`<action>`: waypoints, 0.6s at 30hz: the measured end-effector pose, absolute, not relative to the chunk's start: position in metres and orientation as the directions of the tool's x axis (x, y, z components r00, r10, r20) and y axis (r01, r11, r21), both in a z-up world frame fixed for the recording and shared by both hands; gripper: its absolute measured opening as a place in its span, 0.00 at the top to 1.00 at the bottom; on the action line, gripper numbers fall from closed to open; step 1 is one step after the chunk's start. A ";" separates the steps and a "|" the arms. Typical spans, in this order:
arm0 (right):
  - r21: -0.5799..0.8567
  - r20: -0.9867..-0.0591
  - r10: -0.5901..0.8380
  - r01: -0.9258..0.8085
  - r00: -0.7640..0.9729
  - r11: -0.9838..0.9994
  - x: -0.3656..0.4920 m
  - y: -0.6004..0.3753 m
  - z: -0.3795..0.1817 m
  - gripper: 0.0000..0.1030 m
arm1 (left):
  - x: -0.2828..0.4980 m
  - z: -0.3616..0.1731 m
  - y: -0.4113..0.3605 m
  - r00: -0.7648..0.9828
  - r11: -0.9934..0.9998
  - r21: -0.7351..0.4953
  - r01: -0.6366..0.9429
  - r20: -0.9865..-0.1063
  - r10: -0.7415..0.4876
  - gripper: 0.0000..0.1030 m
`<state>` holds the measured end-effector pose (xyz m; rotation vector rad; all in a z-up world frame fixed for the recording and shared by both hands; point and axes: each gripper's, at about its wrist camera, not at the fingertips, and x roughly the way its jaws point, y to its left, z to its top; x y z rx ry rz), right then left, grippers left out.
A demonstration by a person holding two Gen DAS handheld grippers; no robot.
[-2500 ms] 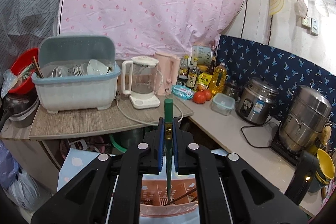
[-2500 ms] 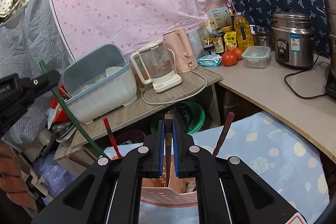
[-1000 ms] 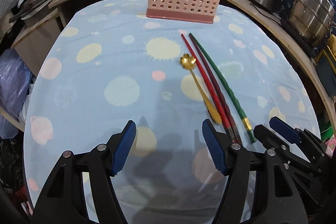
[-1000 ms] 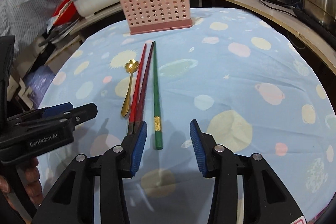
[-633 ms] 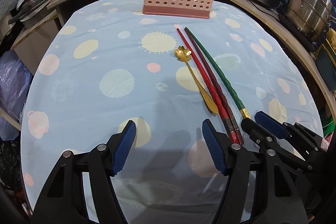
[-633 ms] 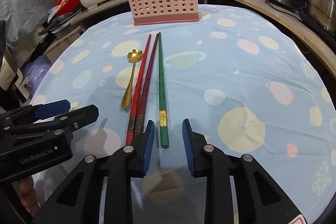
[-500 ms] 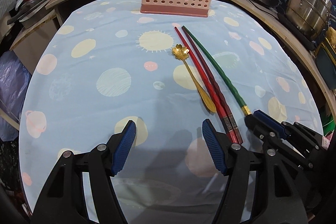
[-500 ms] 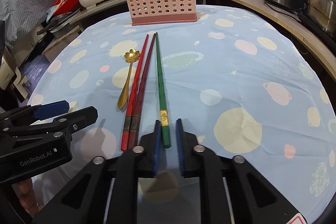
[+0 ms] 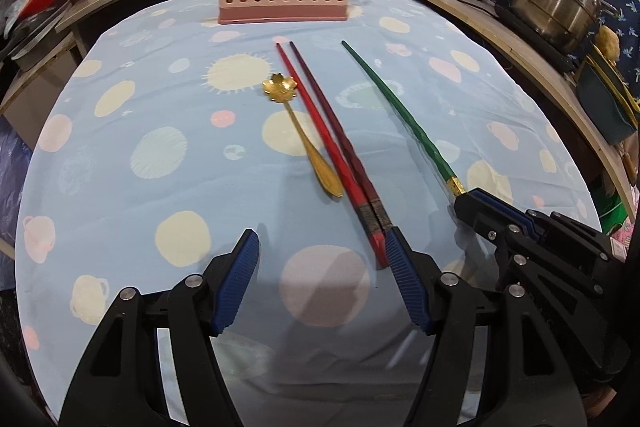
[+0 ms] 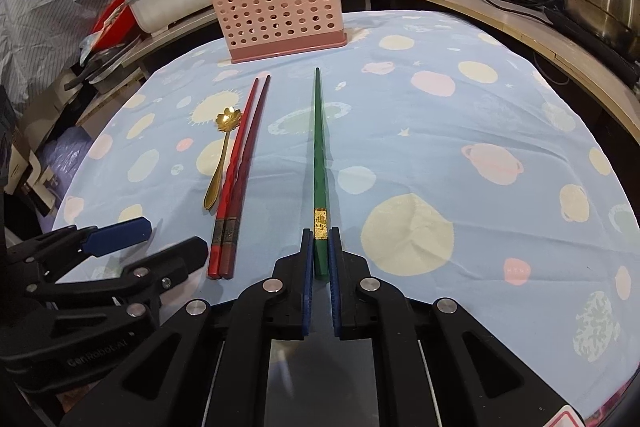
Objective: Organize utensils
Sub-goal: 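Close the left tool on the gold spoon's handle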
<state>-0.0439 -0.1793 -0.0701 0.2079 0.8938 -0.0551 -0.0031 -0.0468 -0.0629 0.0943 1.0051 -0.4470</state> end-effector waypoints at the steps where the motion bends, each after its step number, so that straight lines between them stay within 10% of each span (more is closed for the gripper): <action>1: 0.161 -0.779 0.041 0.136 0.626 0.978 -0.044 -0.180 -0.070 0.93 | -0.003 -0.064 -0.048 0.453 0.907 -0.121 0.404 -0.835 -0.313 0.40; 18: 0.194 -0.784 0.066 0.144 0.617 0.970 -0.041 -0.183 -0.074 0.93 | 0.041 -0.070 -0.051 0.498 0.943 -0.079 0.324 -0.833 -0.242 0.50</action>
